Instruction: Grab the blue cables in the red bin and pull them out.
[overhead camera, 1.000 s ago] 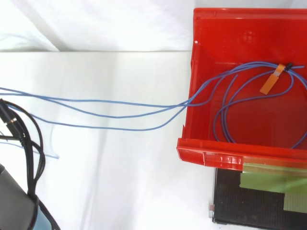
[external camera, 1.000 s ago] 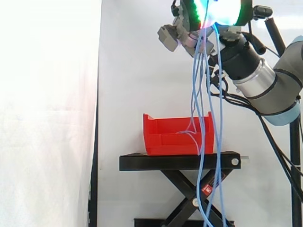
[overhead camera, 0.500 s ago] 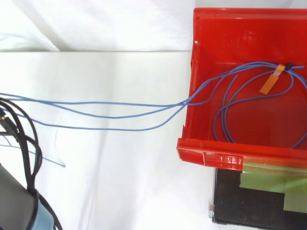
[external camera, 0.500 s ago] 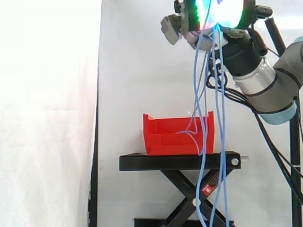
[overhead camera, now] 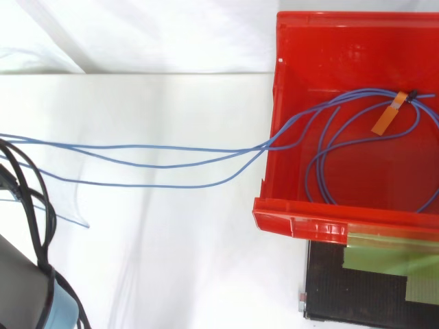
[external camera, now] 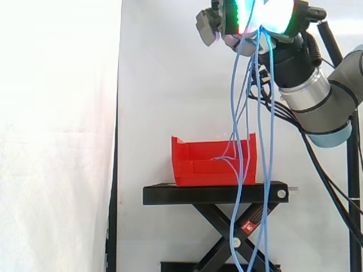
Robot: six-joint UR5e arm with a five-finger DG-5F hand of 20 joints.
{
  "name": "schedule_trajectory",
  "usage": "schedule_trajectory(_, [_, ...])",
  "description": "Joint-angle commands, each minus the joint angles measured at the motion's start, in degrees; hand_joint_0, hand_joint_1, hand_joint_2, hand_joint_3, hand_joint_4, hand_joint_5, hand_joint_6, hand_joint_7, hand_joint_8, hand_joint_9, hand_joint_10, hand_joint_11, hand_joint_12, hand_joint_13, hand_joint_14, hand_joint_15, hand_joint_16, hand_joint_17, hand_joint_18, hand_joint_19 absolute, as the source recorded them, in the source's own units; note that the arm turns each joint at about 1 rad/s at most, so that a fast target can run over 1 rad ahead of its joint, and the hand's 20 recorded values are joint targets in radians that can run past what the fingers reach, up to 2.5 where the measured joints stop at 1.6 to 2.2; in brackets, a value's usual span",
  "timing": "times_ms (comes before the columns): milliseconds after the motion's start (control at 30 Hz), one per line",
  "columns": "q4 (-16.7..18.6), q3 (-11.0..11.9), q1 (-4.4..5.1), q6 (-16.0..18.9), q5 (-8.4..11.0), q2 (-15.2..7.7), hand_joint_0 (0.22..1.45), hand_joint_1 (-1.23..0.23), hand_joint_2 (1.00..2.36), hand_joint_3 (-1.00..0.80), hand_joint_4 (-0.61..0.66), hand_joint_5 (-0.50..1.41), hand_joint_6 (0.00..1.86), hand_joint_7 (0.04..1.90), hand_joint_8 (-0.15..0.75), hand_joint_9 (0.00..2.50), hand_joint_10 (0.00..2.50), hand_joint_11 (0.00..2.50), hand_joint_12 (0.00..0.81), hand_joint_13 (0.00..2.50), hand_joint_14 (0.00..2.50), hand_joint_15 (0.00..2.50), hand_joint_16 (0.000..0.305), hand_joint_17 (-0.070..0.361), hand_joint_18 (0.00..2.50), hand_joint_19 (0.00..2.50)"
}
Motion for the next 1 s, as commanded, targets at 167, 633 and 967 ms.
schedule_trajectory(167, [1.65, 0.00, -0.27, -2.59, -2.72, -0.01, 0.79, -0.96, 1.00, -1.00, 0.25, 1.12, 0.01, 0.81, 0.057, 1.44, 0.03, 1.85, 0.397, 1.70, 0.00, 1.69, 0.043, 0.096, 1.00, 1.11])
schedule_trajectory(633, [4.90, 0.00, -0.53, -5.49, -5.88, -0.01, 0.79, -0.96, 1.00, -1.00, 0.26, 1.12, 0.01, 0.80, 0.064, 1.43, 0.03, 1.85, 0.402, 1.70, 0.00, 1.70, 0.043, 0.096, 1.00, 1.11])
schedule_trajectory(967, [-2.75, 0.00, -0.53, -3.73, -1.22, -0.01, 0.79, -0.96, 1.00, -1.00, 0.25, 1.12, 0.01, 0.80, 0.056, 1.43, 0.03, 1.88, 0.400, 1.70, 0.00, 1.70, 0.043, 0.097, 1.00, 1.11])
